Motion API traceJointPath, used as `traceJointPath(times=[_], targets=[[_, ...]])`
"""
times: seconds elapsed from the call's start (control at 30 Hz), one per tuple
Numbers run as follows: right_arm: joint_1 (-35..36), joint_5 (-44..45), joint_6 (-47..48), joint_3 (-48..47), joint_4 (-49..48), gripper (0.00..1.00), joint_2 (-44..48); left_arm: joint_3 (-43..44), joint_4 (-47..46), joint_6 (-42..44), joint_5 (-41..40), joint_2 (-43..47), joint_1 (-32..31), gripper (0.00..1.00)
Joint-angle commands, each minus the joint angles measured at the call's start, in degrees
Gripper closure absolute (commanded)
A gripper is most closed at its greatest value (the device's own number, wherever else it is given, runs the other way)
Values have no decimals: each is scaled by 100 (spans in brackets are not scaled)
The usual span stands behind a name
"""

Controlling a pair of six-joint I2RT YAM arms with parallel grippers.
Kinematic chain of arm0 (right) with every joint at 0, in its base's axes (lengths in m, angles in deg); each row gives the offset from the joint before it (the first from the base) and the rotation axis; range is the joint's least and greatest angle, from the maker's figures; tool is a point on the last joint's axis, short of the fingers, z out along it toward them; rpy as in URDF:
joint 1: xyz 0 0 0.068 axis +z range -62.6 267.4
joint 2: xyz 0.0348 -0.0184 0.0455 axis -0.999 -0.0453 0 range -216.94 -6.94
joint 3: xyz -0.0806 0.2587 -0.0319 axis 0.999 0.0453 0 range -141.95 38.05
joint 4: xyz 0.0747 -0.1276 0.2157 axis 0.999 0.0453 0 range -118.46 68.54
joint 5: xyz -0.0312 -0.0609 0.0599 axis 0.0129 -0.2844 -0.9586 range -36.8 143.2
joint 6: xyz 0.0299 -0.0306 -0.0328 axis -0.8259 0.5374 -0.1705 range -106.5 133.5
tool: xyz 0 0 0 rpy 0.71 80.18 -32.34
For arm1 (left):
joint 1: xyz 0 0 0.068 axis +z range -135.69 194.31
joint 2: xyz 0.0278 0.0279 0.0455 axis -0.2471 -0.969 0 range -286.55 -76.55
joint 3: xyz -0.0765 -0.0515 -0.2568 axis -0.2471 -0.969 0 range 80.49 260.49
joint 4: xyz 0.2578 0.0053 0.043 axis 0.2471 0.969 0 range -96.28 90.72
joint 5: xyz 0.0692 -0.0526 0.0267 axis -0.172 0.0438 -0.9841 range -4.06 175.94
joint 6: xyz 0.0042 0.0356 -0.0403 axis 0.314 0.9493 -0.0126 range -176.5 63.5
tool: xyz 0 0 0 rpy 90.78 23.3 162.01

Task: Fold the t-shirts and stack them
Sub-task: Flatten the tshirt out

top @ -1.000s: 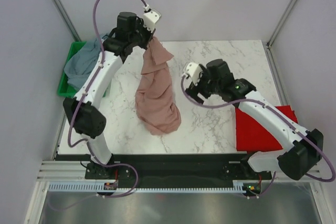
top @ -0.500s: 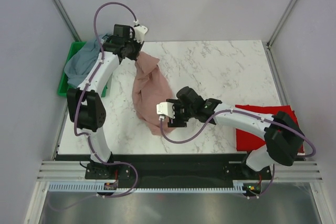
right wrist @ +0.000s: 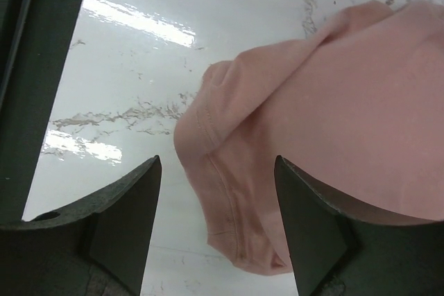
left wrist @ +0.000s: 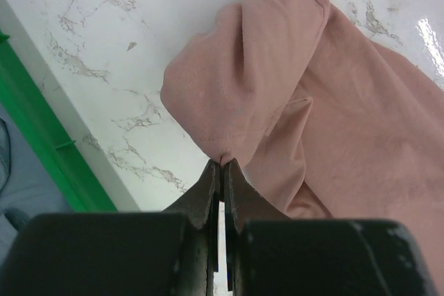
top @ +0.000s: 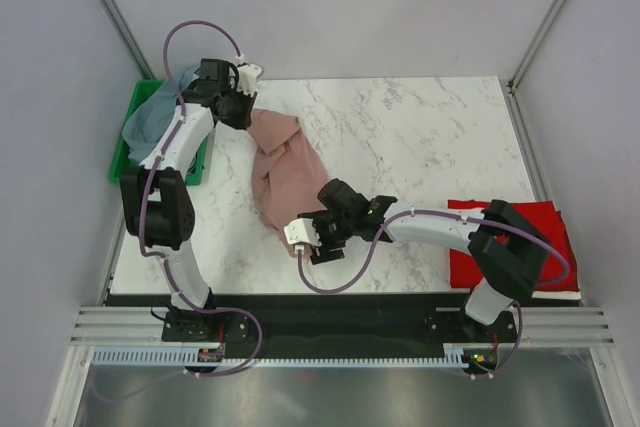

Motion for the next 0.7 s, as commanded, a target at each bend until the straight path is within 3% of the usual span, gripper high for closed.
traceJointPath(times=[0.0,0.23,0.33,0.37,0.43,0.47,0.57,0.67], targets=[[109,-480,282,-238,142,26,-145,-60,-6,-254,227,295,-13,98],[224,-383,334,-387,98,27,-628,-192,-15,-281,280,445,22,98],[338,-85,238,-414,-25,40,-761,-218,-15,-290,289,480,57,98],[364,124,194,-388,-138,52,-761,-227,-7,-290,289,497,74,98],[364,319,106,-379,-235,65,-665,-236,-15,-299,297,524,92,98],[373,581,80,-361,-305,78,-507,-236,-15,-307,315,559,110,98],[329,882,97,-335,-306,96,-103,-236,2,-316,359,673,127,98],[277,1172,158,-378,-262,100,608,-175,37,-272,464,796,119,98]])
